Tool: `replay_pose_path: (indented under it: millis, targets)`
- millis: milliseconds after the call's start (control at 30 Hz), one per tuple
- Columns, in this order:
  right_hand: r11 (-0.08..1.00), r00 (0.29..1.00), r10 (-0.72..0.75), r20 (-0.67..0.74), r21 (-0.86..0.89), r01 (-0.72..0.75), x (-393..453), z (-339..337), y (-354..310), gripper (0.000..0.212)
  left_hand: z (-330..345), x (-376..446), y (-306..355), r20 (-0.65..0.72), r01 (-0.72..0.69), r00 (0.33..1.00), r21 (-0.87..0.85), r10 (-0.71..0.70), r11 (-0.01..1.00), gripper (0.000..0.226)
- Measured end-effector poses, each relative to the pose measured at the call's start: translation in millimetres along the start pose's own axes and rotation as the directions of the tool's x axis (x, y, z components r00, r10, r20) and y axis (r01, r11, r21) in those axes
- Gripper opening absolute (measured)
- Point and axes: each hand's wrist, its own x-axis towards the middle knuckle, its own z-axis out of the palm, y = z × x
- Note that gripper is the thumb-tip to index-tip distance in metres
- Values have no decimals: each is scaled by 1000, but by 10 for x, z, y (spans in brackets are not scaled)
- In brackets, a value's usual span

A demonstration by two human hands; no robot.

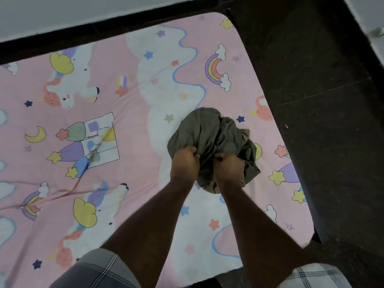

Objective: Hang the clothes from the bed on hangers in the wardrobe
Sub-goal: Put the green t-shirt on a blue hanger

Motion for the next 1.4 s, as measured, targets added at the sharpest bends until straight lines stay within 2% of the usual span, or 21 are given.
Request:
replay_pose_path:
  millis: [67, 167, 333, 433, 567, 667, 900, 1033, 1400]
  targets:
    - [999, 1000, -2, -3, 37, 2, 23, -56, -29, 25, -47, 1, 20, -58, 14, 998, -60, -18, 998, 14]
    - [979, 999, 14, -42, 203, -6, -22, -283, -157, 22, -274, -74, 140, -98, 56, 992, -193, -76, 980, 20]
    - [884, 1000, 15, -25, 468, -2, -141, -894, -625, 15, -824, -270, 457, -126, 95, 980, -370, -151, 924, 20]
    - [818, 999, -16, -45, 574, 39, -273, -1255, -958, 9, -1208, -406, 677, -208, 11, 972, -421, -108, 907, 16]
    - [685, 997, -69, -20, 725, 62, -541, -1649, -1364, 11, -1817, -626, 869, -207, -57, 974, -622, -93, 781, 27]
    - [584, 992, -121, -35, 806, 99, -834, -1894, -1629, 15, -2275, -866, 873, -222, -118, 974, -684, -52, 720, 25]
    - [499, 964, -246, -100, 840, 214, -1880, -2088, -2254, 14, -3336, -1618, 550, -330, -272, 943, -701, 38, 659, 18]
    - [457, 937, -320, -142, 843, 284, -2537, -2030, -2583, 13, -3955, -2070, 199, -423, -364, 904, -675, 67, 642, 16]
    - [519, 853, -446, -272, 698, 493, -3667, -1520, -3356, 13, -5178, -2861, -1073, -607, -423, 794, -578, -21, 698, 17]
